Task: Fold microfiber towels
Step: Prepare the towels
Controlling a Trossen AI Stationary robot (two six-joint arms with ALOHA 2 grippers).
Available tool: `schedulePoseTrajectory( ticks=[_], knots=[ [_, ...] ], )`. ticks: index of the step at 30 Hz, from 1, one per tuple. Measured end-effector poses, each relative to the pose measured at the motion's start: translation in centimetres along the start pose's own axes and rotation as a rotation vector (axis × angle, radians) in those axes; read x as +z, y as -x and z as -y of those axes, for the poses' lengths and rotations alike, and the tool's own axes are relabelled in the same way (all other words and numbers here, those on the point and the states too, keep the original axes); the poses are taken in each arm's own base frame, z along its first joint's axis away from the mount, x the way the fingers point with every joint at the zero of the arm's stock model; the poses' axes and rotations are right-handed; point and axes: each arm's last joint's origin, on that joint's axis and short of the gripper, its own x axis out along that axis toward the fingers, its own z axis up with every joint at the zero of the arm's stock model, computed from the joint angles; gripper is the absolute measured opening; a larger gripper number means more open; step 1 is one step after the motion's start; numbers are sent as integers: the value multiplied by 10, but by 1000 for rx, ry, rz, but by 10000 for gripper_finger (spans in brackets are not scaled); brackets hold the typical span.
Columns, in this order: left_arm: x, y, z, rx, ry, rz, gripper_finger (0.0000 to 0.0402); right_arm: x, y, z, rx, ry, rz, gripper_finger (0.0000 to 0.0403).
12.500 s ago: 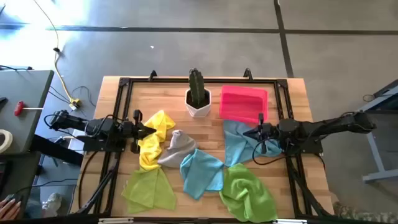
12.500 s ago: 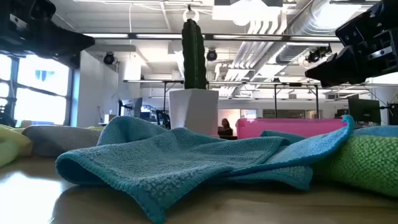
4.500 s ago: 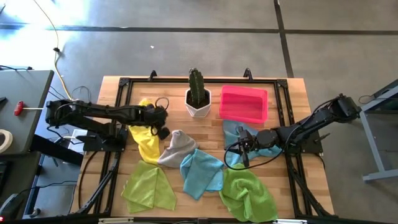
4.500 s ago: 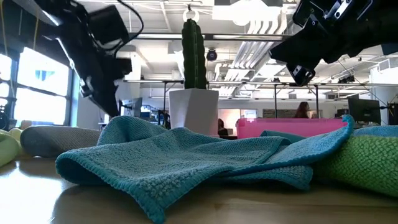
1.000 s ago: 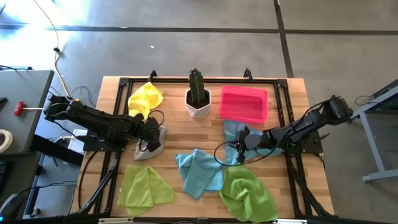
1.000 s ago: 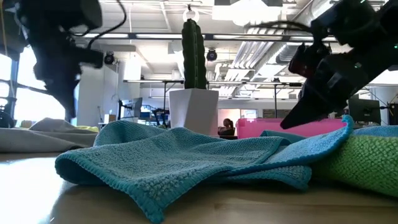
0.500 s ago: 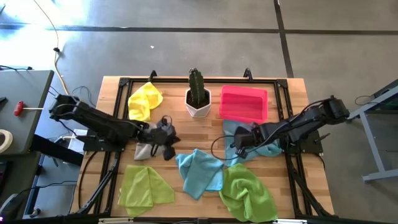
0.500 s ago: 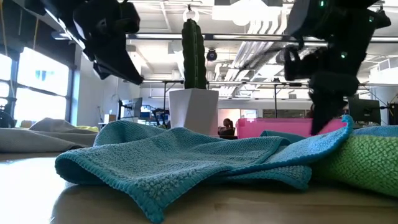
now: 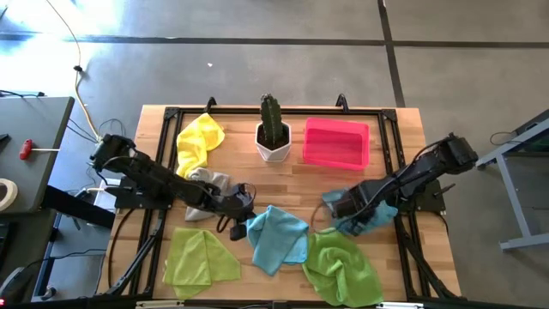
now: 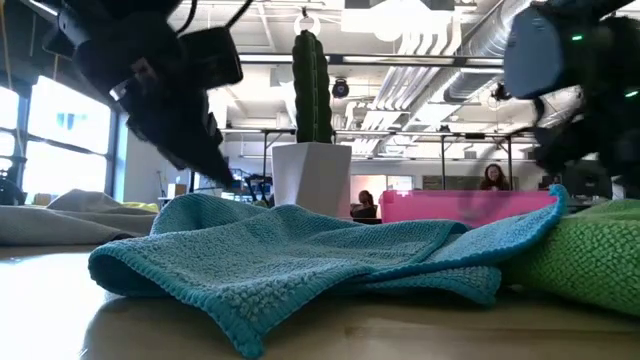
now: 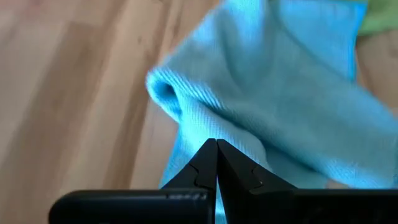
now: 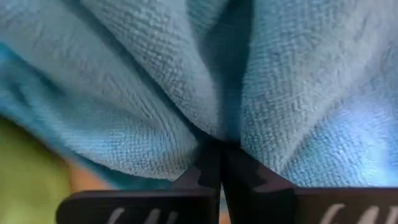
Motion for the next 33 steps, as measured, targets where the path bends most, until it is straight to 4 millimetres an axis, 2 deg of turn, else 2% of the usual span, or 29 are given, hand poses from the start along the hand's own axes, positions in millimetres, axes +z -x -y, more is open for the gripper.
schedulePoseTrajectory(
  ticks=[5, 8, 11, 15, 18, 20, 24, 27, 33],
  knots=[
    [-5, -9, 1, 5, -14, -23, 0, -24, -2, 1, -55, -87, -215, 0],
    [-5, -10, 1, 3, -14, -17, 0, -32, 5, -7, -73, -74, -225, 0],
    [-3, -10, 2, -6, -11, 5, 0, -38, 23, -19, -91, -65, -208, 0],
    [2, -9, 5, -35, -3, 52, 0, -44, 56, -43, -71, -5, -31, 0],
    [4, -9, 7, -84, -1, 58, 0, -45, 73, -62, -30, 57, 262, 0],
    [5, -8, 9, -115, -2, 62, 0, -45, 77, -78, 59, 115, 428, 0],
    [5, -7, 14, -141, -10, 81, 0, -45, 72, -107, 305, 270, 529, 0],
    [5, -6, 20, -164, -21, 96, 0, -44, 62, -122, 405, 332, 574, 0],
    [0, -3, 32, -188, -48, 108, 0, -34, 26, -139, 366, 359, 526, 0]
  ],
)
